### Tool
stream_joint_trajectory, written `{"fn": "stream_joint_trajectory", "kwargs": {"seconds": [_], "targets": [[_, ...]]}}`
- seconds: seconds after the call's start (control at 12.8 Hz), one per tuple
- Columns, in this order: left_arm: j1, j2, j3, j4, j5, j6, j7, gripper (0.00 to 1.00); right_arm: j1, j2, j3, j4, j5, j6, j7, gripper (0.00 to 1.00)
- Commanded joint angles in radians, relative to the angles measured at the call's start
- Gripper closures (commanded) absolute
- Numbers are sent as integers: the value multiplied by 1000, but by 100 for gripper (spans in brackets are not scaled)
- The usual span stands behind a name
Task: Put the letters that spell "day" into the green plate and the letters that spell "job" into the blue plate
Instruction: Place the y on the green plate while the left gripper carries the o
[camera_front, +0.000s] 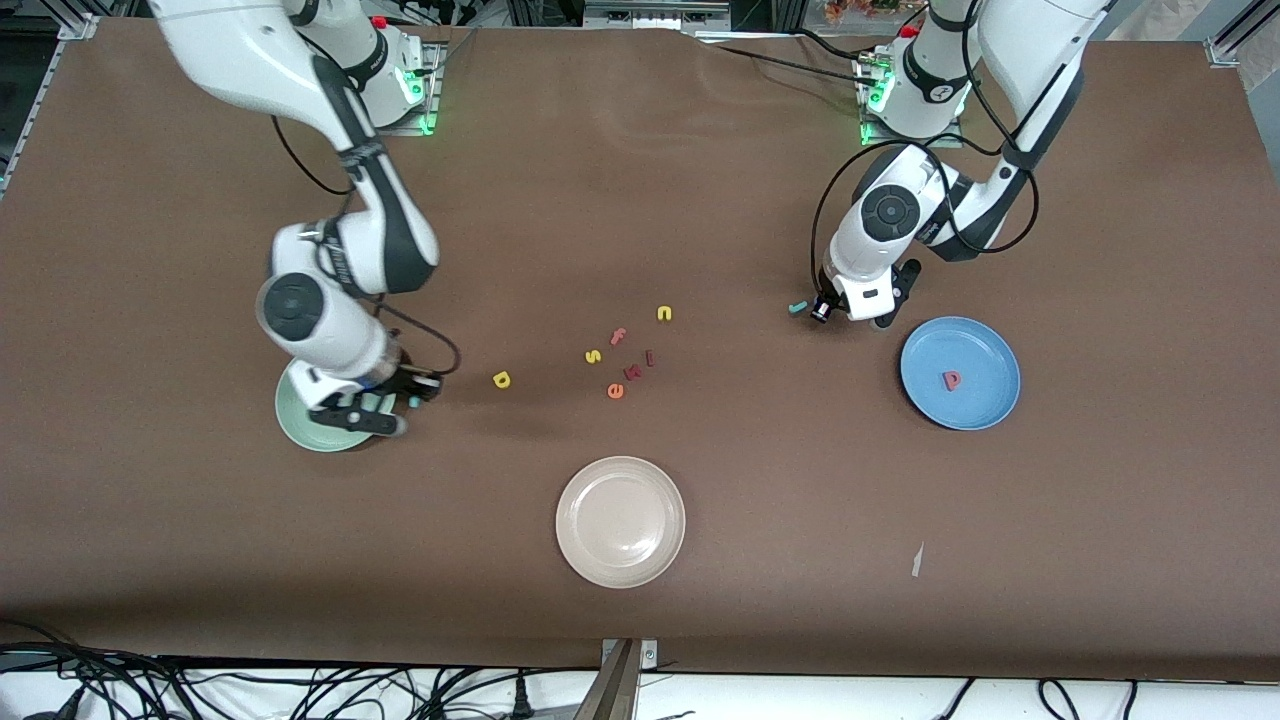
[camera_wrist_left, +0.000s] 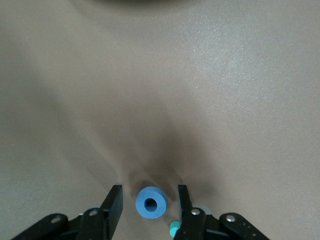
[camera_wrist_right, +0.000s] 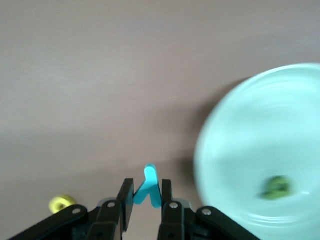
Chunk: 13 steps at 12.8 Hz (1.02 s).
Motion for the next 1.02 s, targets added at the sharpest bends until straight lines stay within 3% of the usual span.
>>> {"fn": "stream_joint_trajectory", "kwargs": {"seconds": [0.0, 0.16, 0.31, 0.63, 0.94], "targets": [[-8, -32, 2, -32, -22, 11, -16, 57, -94, -119, 13, -154, 11, -5, -171, 74], [-8, -32, 1, -32, -20, 11, -24, 61, -126, -126, 13, -188, 11, 9, -228, 67], [-10, -32, 1, -31, -22, 11, -27, 66, -130, -127, 13, -181, 14, 9, -215, 15], [-11, -34, -2, -31, -20, 22, -75, 74, -105, -104, 47, -133, 18, 9, -83, 16], [2, -72, -2, -29, -20, 22, -75, 76, 68, -22, 56, -70, 19, 65, 198, 16]]}}
